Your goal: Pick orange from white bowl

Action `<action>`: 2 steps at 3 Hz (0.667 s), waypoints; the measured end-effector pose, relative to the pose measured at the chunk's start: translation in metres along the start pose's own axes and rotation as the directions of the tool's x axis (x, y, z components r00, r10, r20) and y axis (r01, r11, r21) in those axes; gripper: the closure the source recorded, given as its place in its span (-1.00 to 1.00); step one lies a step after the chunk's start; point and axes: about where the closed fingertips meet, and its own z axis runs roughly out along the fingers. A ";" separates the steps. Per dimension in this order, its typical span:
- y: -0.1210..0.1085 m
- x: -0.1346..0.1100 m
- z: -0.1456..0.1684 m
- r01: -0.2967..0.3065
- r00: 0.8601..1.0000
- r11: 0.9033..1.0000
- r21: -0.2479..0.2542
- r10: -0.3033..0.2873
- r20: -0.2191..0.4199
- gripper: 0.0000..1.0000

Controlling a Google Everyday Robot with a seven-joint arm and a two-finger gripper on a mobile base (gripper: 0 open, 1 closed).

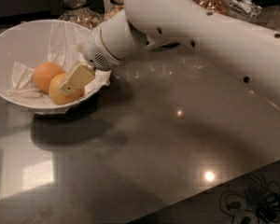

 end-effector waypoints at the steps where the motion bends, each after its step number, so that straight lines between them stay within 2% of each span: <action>1: 0.009 -0.011 0.005 0.010 1.000 0.999 -0.031 -0.010 -0.004 -0.58; 2: 0.016 -0.012 0.014 0.007 1.000 0.998 -0.066 -0.008 -0.023 -0.60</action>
Offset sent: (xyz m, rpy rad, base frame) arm -0.0153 0.0269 -0.0098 -0.0481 0.0732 0.0721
